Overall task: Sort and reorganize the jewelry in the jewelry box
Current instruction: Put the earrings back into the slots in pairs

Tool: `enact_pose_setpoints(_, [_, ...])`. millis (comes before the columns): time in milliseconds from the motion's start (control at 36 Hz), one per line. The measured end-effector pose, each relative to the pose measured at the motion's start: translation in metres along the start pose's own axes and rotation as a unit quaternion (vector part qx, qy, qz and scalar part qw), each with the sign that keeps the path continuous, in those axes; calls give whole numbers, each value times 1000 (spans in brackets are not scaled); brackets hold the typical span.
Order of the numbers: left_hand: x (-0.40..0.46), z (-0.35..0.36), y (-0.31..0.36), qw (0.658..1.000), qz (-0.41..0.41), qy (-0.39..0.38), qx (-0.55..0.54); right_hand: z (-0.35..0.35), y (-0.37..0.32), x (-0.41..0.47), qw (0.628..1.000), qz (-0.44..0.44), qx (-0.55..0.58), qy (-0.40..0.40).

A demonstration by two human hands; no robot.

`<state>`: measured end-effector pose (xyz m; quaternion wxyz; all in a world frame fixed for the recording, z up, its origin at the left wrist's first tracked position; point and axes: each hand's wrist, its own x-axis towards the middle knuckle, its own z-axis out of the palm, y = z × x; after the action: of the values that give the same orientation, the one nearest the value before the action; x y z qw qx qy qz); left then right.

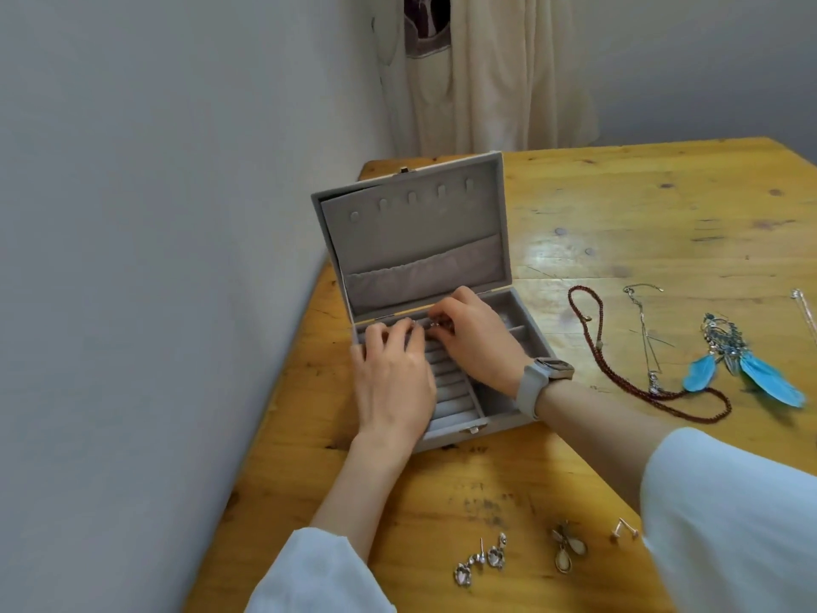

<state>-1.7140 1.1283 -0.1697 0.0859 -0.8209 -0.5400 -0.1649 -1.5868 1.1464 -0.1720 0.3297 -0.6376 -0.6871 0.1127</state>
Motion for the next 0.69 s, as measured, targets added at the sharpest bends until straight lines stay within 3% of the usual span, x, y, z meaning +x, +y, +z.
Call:
enact_pose_setpoints(222, [-2,-3,1,999,-24,-26,-24,-7,1,-7,1000,-8,28,6])
enact_pose_setpoints(444, [-1,-4,2,998,-25,-35,-50,-3,3,-13,996,-65,-49,27])
enact_pose_setpoints(694, [0,-3,1,998,-22,-31,-55,-7,3,-15,996,-63,-58,13])
